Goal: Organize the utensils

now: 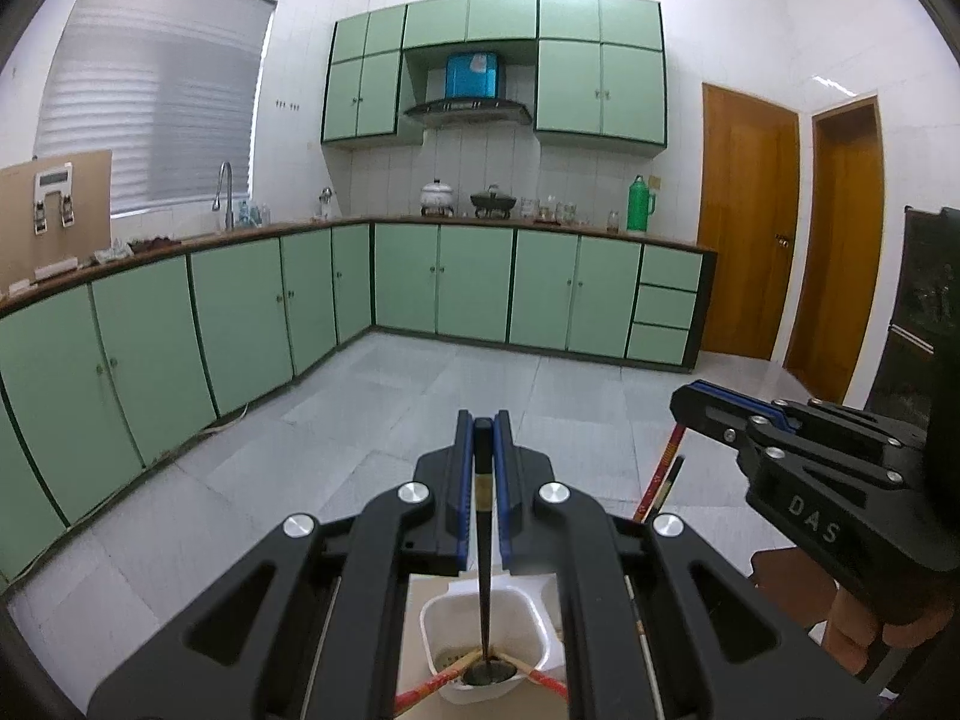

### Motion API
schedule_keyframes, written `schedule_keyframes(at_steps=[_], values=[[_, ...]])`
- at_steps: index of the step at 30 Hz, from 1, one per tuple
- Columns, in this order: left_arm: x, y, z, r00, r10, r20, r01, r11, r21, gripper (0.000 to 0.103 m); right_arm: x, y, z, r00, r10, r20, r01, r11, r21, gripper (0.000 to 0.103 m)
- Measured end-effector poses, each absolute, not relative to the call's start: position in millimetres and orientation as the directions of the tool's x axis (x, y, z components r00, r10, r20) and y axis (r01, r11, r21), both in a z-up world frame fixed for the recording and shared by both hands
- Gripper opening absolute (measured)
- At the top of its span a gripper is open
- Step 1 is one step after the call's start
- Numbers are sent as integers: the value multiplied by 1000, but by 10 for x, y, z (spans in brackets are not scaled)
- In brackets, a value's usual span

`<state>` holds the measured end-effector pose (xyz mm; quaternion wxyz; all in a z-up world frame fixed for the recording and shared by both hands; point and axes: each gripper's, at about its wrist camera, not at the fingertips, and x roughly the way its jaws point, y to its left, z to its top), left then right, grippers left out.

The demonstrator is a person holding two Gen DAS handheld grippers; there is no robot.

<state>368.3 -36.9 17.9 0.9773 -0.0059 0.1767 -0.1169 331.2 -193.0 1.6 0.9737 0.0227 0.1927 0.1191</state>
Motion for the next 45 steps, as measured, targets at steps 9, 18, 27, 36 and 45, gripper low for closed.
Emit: schedule_keyframes(at_steps=[9,18,27,36,45], values=[[3813,-243,-124,877,-228,-424,215,973,-78,7,3363,-1929,-281,862,252,-440,-232,968,100,6],[3658,-148,-51,889,-205,-410,193,979,-72,33,3239,-2066,-312,862,231,-451,-198,973,120,44],[3205,25,79,906,-183,-383,162,983,-88,65,2783,-2340,-285,890,150,-431,-112,987,112,78],[2542,30,7,906,-174,-386,163,985,-61,86,2106,-2400,-416,888,138,-440,-108,990,92,97],[1970,24,-175,879,-188,-438,169,982,-84,90,1563,-2342,-521,861,179,-476,-124,982,145,97]])
